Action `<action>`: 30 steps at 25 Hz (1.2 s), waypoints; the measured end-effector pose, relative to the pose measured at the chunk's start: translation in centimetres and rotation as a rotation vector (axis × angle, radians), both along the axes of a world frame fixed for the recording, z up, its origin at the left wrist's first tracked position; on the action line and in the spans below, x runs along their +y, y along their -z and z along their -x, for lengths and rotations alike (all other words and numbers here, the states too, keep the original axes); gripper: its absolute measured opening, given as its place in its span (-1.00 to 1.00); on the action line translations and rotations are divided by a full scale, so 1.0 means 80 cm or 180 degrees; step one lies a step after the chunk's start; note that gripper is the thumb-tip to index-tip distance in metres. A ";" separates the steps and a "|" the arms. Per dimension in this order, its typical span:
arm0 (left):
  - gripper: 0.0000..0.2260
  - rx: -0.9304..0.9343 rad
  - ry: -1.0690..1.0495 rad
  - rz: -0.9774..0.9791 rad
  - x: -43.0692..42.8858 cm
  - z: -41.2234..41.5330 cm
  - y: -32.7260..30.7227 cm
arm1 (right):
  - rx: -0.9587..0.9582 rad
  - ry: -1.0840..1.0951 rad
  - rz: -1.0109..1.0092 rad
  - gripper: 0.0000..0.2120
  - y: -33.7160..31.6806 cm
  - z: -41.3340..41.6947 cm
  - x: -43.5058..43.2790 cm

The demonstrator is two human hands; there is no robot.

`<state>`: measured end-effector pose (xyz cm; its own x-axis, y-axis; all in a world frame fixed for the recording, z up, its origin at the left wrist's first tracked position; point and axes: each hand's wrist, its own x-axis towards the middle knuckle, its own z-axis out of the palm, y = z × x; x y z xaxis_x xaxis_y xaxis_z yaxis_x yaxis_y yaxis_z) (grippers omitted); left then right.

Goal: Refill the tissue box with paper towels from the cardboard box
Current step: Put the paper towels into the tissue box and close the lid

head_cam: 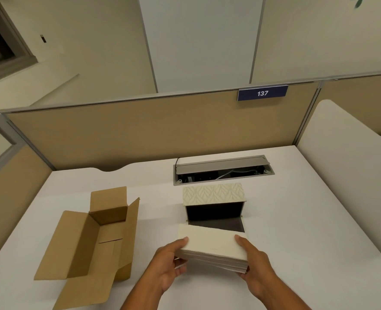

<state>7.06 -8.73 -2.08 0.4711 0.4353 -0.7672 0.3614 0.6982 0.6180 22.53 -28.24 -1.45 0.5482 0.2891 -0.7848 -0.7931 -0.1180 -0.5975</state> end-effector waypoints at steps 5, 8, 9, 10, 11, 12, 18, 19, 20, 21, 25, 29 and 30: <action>-0.63 0.0389 0.0501 -0.0140 0.010 -0.021 0.023 | -0.0128 -0.0220 0.0202 -0.56 0.018 -0.040 0.007; -0.69 0.0442 0.0667 -0.0269 0.021 -0.049 0.026 | -0.0460 -0.0393 0.0504 -0.60 0.023 -0.068 0.025; -0.71 0.0480 0.0710 -0.0303 0.025 -0.057 0.025 | -0.0569 -0.0442 0.0570 -0.61 0.025 -0.077 0.032; -0.72 0.0521 0.0751 -0.0327 0.030 -0.066 0.025 | -0.0657 -0.0493 0.0604 -0.62 0.027 -0.085 0.039; -0.71 0.0562 0.0780 -0.0340 0.033 -0.073 0.026 | -0.0722 -0.0542 0.0625 -0.64 0.029 -0.092 0.045; -0.68 0.0616 0.0784 -0.0345 0.036 -0.081 0.027 | -0.0760 -0.0583 0.0642 -0.67 0.032 -0.099 0.052; -0.49 0.1015 0.0787 -0.0478 0.043 -0.116 0.043 | -0.0865 -0.0765 0.0772 -0.55 0.050 -0.120 0.071; -0.47 0.1057 0.0790 -0.0525 0.044 -0.120 0.046 | -0.0879 -0.0793 0.0784 -0.53 0.053 -0.122 0.073; -0.45 0.1085 0.0793 -0.0570 0.044 -0.123 0.050 | -0.0888 -0.0810 0.0798 -0.51 0.057 -0.123 0.075; -0.44 0.1112 0.0788 -0.0615 0.045 -0.127 0.052 | -0.0901 -0.0820 0.0821 -0.48 0.058 -0.125 0.076; -0.45 0.1163 0.0659 -0.0726 0.047 -0.138 0.058 | -0.1024 -0.0832 0.0825 -0.44 0.063 -0.127 0.079; -0.44 0.1240 0.0630 -0.0866 0.046 -0.144 0.057 | -0.1305 -0.0998 0.1064 -0.47 0.071 -0.123 0.080; -0.43 0.1267 0.0632 -0.0904 0.045 -0.145 0.057 | -0.1378 -0.1045 0.1130 -0.47 0.072 -0.122 0.080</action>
